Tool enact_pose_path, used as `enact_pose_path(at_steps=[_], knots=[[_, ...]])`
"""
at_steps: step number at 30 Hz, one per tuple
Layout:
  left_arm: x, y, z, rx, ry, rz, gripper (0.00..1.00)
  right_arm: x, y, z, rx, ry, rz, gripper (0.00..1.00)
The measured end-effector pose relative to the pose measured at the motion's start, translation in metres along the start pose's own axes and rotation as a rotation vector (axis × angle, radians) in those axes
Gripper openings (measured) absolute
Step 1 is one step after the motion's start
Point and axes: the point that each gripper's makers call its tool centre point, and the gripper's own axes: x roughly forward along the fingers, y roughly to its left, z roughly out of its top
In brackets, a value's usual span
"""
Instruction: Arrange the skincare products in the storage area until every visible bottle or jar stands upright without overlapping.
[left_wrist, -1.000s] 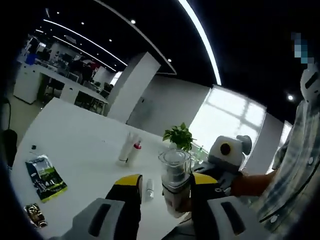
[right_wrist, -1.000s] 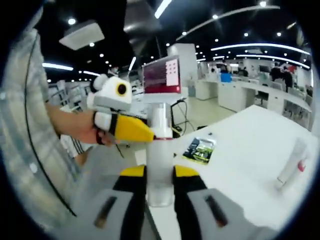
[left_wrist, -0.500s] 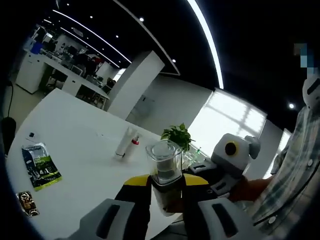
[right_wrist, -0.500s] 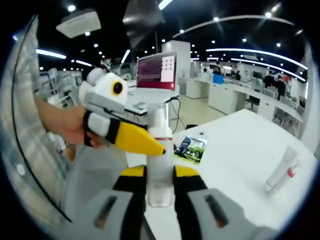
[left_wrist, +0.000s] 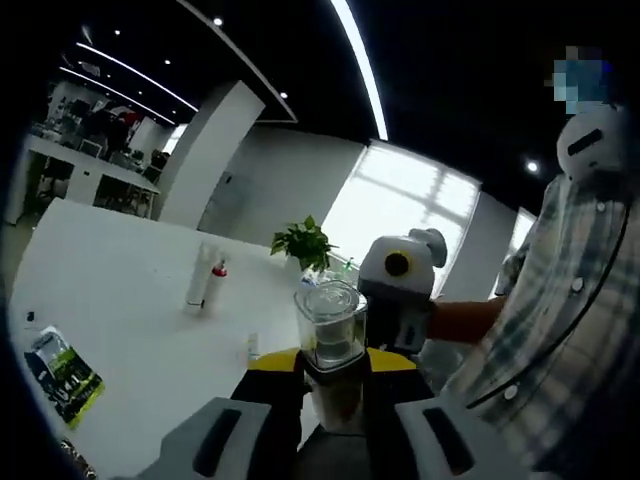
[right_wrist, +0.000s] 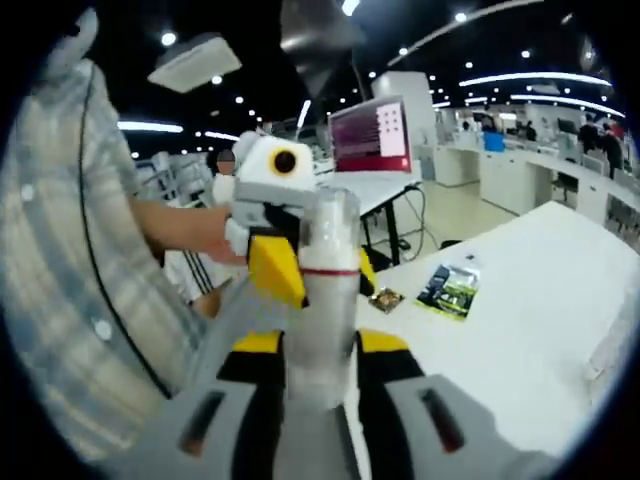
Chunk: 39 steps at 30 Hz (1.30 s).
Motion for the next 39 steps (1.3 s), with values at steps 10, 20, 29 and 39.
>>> enact_pose_path(at_steps=[10,20,29,39], knots=[[0.005,-0.009,-0.001,0.023,0.019,-0.065,0.23,-0.001,0.010,-0.003,0.076,-0.025,0.078,0.22],[0.008,0.031,-0.005,-0.069,-0.009,0.182,0.34,0.005,-0.027,0.003,0.006,-0.037,-0.223,0.21],[0.007,0.050,-0.002,-0.175,-0.135,0.340,0.32,0.010,-0.050,-0.005,-0.062,0.060,-0.449,0.21],[0.005,0.053,-0.008,-0.166,-0.122,0.384,0.25,0.019,-0.051,-0.011,-0.094,0.113,-0.482,0.22]])
